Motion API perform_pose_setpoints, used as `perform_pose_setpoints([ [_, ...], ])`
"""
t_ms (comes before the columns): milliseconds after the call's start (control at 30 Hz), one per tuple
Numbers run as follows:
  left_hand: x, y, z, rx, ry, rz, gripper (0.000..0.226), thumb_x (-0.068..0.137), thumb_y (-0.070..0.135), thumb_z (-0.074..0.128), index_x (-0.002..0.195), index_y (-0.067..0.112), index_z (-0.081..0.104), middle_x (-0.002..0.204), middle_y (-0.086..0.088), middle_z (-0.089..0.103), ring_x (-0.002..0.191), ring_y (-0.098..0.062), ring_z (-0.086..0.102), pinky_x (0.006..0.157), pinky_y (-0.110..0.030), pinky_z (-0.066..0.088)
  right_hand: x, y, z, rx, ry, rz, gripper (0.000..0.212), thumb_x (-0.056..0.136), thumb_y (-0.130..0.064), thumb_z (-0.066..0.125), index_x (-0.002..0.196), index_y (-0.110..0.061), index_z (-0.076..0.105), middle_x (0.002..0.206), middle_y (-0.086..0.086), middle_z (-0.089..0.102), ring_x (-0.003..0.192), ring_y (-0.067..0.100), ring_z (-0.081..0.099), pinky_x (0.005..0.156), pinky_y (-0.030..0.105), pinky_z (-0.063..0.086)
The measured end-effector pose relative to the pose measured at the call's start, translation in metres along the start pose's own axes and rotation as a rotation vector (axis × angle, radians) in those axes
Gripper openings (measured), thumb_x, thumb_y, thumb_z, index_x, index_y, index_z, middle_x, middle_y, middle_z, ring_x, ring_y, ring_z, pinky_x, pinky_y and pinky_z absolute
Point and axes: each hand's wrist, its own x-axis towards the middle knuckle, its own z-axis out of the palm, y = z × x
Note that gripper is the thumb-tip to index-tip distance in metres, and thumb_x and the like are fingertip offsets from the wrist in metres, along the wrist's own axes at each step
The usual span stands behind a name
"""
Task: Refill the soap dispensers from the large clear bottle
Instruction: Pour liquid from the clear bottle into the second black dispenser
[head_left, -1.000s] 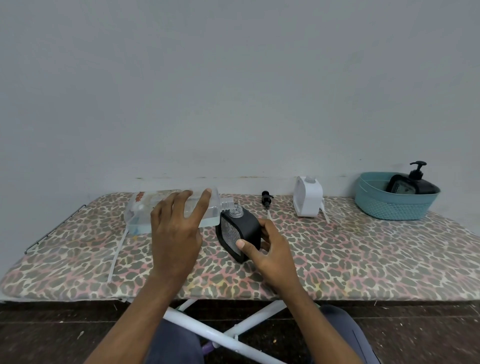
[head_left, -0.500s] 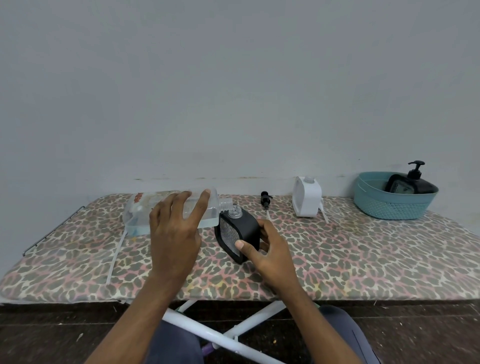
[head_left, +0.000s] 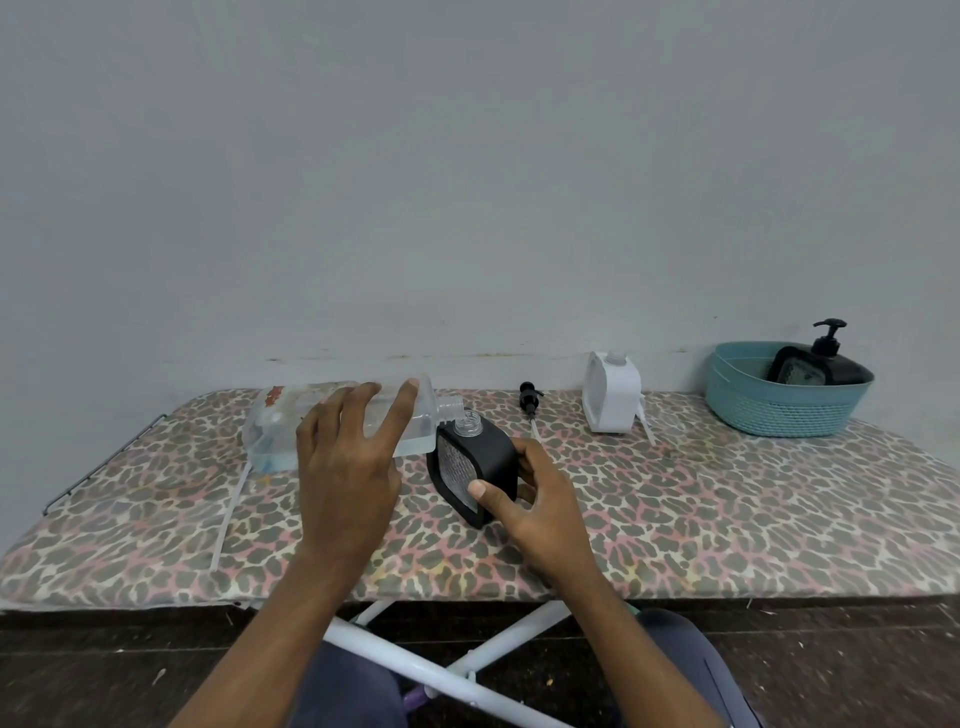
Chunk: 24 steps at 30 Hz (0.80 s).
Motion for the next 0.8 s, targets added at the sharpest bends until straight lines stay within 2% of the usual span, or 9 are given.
perform_pose_setpoints([
  [267,-0.0005,0.0001,-0.0002,-0.003,0.011,0.001,0.092,0.065,-0.016,0.068,0.149,0.020,0.058,0.134,-0.017,0.060,0.128,-0.040,0.054,0.105,-0.054,0.038,-0.0005,0.0016,0.0011,0.007,0.010,-0.007,0.037,0.091,-0.044,0.081,0.120,-0.045,0.059,0.115,-0.030,0.070,0.117,-0.006,0.063,0.098,0.020,0.051],
  [467,-0.0002,0.0008,-0.0003,-0.013,0.020,0.002,0.092,0.064,-0.016,0.068,0.148,0.020,0.059,0.134,-0.016,0.060,0.128,-0.039,0.054,0.106,-0.053,0.037,-0.0004,0.0002,0.0000,0.011,0.000,-0.007,0.035,0.092,-0.039,0.082,0.117,-0.045,0.058,0.116,-0.032,0.069,0.116,-0.009,0.062,0.093,0.009,0.047],
  [800,0.0001,0.0007,-0.0001,-0.005,0.015,0.004,0.092,0.064,-0.016,0.068,0.148,0.019,0.059,0.134,-0.017,0.060,0.128,-0.039,0.053,0.105,-0.053,0.037,-0.0004,0.0004,-0.0005,0.005,-0.002,-0.007,0.034,0.091,-0.039,0.082,0.115,-0.046,0.058,0.113,-0.035,0.068,0.114,-0.012,0.061,0.089,0.003,0.046],
])
